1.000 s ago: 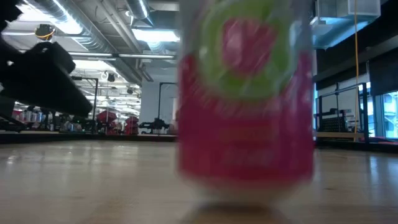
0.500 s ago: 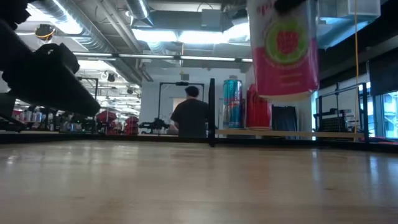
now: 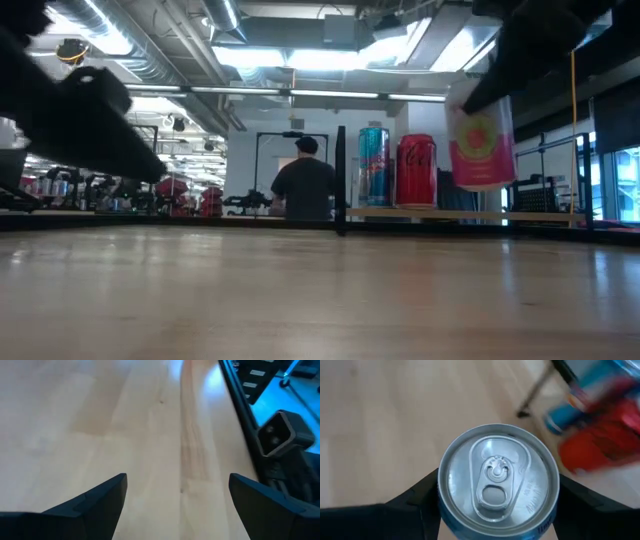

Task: Place canned beverage on shelf
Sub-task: Put the left pink soda can on the shelf

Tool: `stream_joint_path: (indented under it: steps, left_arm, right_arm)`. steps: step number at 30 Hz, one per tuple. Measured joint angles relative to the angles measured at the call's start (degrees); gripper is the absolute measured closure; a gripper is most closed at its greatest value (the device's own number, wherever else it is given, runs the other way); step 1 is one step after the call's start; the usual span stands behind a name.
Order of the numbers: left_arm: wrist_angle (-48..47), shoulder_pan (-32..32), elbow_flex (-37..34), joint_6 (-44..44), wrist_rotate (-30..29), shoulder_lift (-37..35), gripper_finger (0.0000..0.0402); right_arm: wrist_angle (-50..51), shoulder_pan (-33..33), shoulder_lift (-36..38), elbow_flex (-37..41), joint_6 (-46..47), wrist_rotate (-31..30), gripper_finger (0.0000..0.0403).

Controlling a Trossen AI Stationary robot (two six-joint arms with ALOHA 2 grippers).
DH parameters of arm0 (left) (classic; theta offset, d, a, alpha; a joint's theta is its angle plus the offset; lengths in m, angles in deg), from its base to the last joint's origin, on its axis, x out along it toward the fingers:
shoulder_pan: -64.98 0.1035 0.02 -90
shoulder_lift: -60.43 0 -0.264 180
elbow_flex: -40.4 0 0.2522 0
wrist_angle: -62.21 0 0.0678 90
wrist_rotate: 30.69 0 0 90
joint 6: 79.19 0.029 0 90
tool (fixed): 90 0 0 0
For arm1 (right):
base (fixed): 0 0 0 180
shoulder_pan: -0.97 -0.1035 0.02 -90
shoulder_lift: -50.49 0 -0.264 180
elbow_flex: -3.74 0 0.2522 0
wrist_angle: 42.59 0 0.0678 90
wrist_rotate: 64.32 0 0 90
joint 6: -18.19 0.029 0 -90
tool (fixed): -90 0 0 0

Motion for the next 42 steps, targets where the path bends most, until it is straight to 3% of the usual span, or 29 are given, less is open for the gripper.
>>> stream_joint_path:
  steps: [6, 13, 29, 37, 42]
  left_arm:
    - [0.0, 3.2, 0.0, 5.3, 1.1, 0.0, 0.0064]
    - [-0.3, 4.5, 0.0, 12.0, 4.5, 0.0, 0.0064]
    - [-1.1, 6.3, 0.0, 24.9, 8.0, -0.1, 0.0064]
    - [-5.4, 9.2, 0.0, 27.2, 7.0, -0.7, 0.0064]
    - [-6.5, 12.3, 0.0, 27.9, 11.6, -0.7, 0.0064]
  right_arm:
    - [-0.5, 6.5, 14.5, 7.7, -0.4, -1.6, 0.0145]
    - [-0.4, 20.6, 21.6, 9.1, -7.2, -0.3, 0.0145]
    - [-16.8, 56.1, 15.7, 10.1, -27.5, 30.5, 0.0145]
    - [-22.2, 66.6, 15.2, 14.1, -34.3, 44.2, 0.0145]
    - [-24.4, 70.3, 13.8, 14.3, -38.3, 51.6, 0.0145]
